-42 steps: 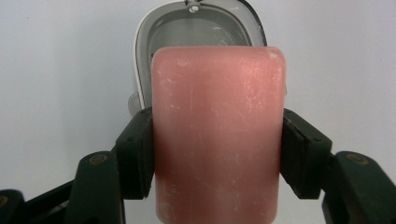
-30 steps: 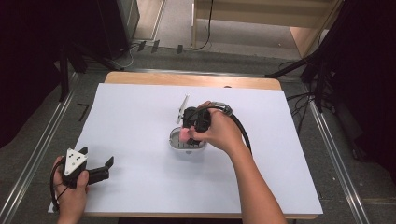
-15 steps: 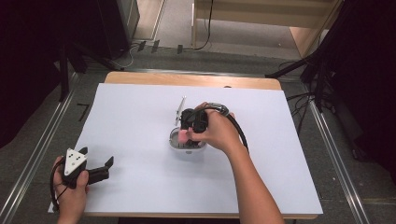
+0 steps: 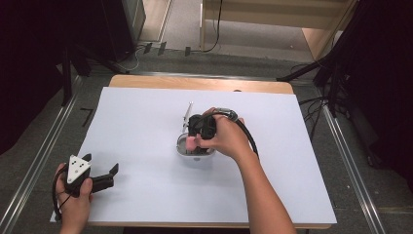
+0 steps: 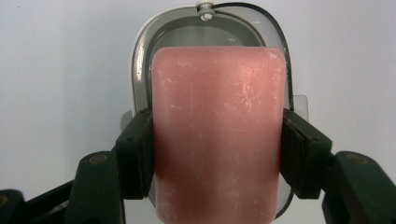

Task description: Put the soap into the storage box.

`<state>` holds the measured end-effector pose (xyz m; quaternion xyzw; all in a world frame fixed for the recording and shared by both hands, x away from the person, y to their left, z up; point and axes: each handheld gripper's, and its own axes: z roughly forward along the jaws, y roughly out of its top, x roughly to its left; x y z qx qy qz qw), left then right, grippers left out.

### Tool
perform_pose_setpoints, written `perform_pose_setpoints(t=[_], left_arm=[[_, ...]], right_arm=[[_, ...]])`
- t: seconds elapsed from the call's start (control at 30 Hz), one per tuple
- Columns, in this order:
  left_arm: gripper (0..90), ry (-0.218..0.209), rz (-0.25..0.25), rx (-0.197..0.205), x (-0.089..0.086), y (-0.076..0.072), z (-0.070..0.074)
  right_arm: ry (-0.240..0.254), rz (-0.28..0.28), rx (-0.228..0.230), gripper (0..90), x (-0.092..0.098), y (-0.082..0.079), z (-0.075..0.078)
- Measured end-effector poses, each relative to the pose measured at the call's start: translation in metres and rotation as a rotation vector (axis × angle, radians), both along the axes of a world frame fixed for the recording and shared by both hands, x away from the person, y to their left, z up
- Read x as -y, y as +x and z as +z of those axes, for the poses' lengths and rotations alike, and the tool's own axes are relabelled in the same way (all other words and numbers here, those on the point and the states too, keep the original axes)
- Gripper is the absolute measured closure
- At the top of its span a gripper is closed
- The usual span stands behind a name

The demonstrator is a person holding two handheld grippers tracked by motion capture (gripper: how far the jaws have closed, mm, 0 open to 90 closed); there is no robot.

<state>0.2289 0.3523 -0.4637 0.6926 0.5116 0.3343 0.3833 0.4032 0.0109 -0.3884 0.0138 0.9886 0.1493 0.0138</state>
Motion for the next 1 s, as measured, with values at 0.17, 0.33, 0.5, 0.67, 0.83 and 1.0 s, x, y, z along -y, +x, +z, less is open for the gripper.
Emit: perform_pose_setpoints(t=[0.17, 0.33, 0.5, 0.67, 0.83, 1.0], left_arm=[[3.6, 0.000, 0.000, 0.000, 0.000, 0.000, 0.000], [3.6, 0.000, 0.000, 0.000, 0.000, 0.000, 0.000], [3.7, -0.001, -0.001, 0.001, 0.000, 0.000, 0.000], [3.6, 0.000, -0.001, 0.000, 0.000, 0.000, 0.000], [3.6, 0.005, -0.001, -0.001, 0.000, 0.000, 0.000], [3.7, 0.007, -0.001, -0.002, 0.000, 0.000, 0.000]], right_arm=[[-0.007, -0.008, -0.007, 38.7, -0.001, -0.001, -0.001], [-0.007, -0.001, -0.003, 38.6, -0.002, 0.000, -0.001], [0.060, -0.021, 0.001, 37.9, 0.002, 0.000, 0.005], [0.076, -0.040, 0.020, 36.4, 0.006, -0.001, 0.010], [0.130, -0.102, 0.014, 32.2, 0.020, -0.004, 0.014], [0.145, -0.132, 0.019, 28.6, 0.034, -0.009, 0.012]])
